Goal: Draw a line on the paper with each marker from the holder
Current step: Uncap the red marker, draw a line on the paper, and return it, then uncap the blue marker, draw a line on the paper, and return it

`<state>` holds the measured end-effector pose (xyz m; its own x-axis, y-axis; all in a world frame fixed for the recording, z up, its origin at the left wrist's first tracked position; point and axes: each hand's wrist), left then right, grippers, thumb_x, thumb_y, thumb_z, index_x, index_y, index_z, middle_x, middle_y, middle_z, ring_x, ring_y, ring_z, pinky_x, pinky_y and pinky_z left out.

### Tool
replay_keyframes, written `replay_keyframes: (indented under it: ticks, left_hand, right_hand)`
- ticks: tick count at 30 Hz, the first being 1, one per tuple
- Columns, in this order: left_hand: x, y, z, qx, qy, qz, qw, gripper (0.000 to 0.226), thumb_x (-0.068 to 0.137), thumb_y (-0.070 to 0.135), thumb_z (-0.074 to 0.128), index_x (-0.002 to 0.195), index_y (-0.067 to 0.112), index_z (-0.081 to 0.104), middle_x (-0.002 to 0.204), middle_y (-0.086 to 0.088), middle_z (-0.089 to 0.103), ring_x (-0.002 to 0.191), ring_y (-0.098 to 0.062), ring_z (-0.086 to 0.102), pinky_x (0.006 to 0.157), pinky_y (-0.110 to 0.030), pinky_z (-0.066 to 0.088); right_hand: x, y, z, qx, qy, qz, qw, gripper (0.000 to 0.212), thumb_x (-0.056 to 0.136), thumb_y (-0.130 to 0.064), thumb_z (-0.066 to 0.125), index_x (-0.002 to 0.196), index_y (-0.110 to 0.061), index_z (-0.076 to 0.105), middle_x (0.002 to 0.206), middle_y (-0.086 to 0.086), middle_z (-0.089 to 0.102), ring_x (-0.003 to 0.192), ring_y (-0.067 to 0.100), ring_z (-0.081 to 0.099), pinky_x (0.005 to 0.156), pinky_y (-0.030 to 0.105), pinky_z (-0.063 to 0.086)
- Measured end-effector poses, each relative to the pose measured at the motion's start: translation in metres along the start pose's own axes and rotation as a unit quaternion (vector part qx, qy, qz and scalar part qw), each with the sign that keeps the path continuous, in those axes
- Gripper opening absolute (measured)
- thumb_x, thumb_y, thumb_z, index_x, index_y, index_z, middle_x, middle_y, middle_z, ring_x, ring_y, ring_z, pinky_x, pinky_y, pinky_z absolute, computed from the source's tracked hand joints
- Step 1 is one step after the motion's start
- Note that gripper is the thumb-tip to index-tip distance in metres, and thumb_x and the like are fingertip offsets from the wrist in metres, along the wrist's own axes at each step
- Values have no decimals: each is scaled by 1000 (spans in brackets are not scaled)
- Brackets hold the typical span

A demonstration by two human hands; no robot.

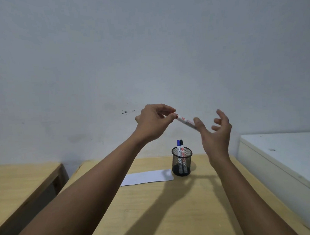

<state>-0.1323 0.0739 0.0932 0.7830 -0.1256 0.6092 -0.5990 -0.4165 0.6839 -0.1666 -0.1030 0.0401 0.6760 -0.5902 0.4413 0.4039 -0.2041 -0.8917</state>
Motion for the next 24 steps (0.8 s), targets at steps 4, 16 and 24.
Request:
replay_keyframes:
  ticks: [4,16,24]
  left_hand:
    - [9,-4,25,106,-27,15,994,12,88,42,67,96,38,75,84,20,72,87,-3,66,87,-38,28]
    - [32,-95,110,157,-43,-98,982,39,88,53,64,122,36,65,107,15,73,102,-10,64,84,-39,23]
    - [31,-153,147,181,-94,-163,965,48,89,50,64,134,32,58,123,9,68,116,-16,58,93,-43,26]
  right_hand:
    - [14,24,-1,-171,-162,-125,964,22,83,-42,79,97,-49,64,108,-22,64,101,11,60,100,53,46]
    - [63,92,25,-198,-198,-120,952,66,95,-12,66,149,-31,34,86,-5,67,83,4,65,67,11,48]
    - [82,133,38,-309,-254,-87,912,64,95,-15,66,144,-40,34,81,-10,61,80,18,68,78,50,61]
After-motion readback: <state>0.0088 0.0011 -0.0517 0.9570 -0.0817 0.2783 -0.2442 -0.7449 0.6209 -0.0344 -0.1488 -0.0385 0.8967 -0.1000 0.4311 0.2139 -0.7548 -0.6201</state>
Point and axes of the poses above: each hand's wrist, its own x-axis towards the middle knuckle, its own z-axis out of the palm, y = z × x
